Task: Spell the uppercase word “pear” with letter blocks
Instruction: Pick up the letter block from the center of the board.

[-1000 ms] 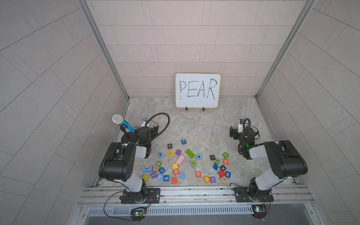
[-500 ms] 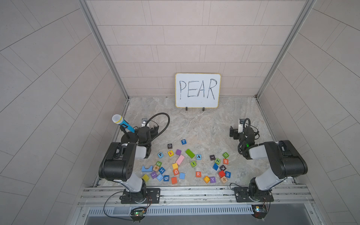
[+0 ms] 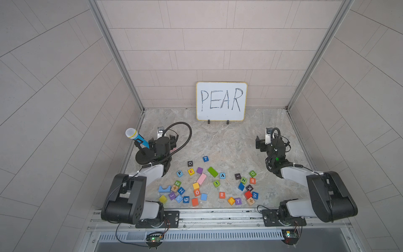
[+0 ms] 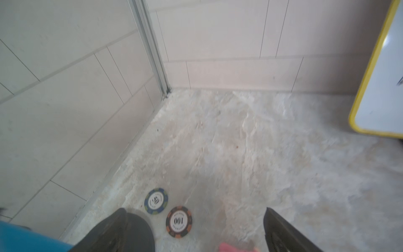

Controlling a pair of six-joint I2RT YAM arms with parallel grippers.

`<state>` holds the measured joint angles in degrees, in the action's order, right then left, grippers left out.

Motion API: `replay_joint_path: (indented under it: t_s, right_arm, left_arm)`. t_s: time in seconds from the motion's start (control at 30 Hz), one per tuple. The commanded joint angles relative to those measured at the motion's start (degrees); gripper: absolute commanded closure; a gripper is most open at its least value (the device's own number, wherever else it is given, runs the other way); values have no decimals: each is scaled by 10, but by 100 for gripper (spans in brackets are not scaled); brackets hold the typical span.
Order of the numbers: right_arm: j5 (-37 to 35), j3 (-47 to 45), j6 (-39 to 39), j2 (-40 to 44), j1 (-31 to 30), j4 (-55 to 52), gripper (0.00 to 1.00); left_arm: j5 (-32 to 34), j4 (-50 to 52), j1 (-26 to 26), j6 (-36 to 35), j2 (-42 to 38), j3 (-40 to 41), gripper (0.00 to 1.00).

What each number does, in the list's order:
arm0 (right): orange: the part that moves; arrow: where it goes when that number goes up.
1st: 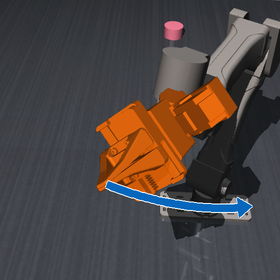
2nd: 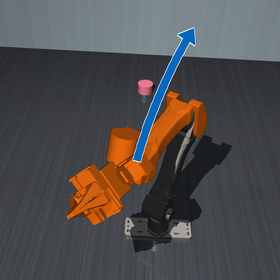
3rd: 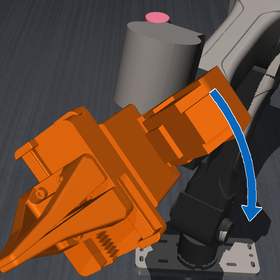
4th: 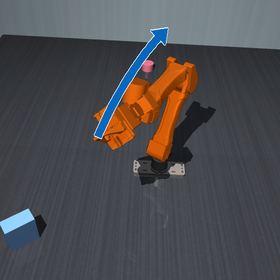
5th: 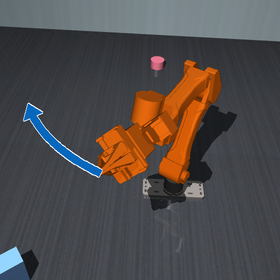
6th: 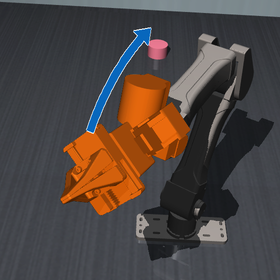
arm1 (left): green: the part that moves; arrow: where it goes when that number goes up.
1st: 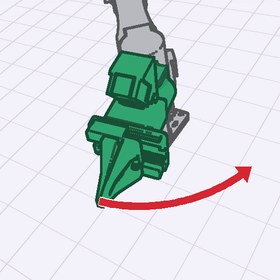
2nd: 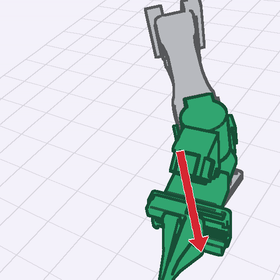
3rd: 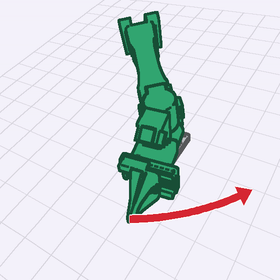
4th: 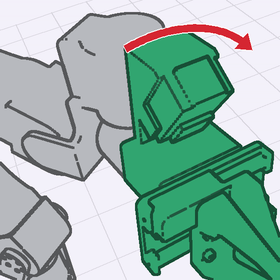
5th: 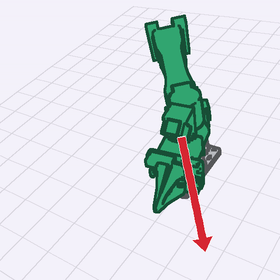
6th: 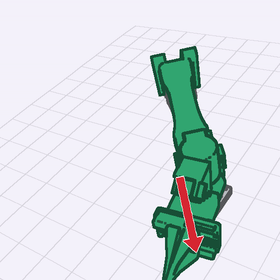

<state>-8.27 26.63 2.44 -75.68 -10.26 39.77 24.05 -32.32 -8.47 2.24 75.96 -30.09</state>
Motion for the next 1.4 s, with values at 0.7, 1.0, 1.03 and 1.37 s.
replay_joint_path:
  t_s: [0.7,1.0,1.03,1.37]
  right_arm:
    - [20,71,-192,73,-247,-344,0]
    - [85,81,-173,31,-266,-340,0]
    - [88,81,-168,27,-269,-337,0]
    - [92,105,-141,3,-296,-343,0]
  left_arm:
    - [-99,751,-70,390,-99,-187,3]
    - [-153,763,-112,478,-128,-114,8]
    - [-159,753,-116,483,-126,-107,9]
    - [-216,702,-123,476,-72,-104,22]
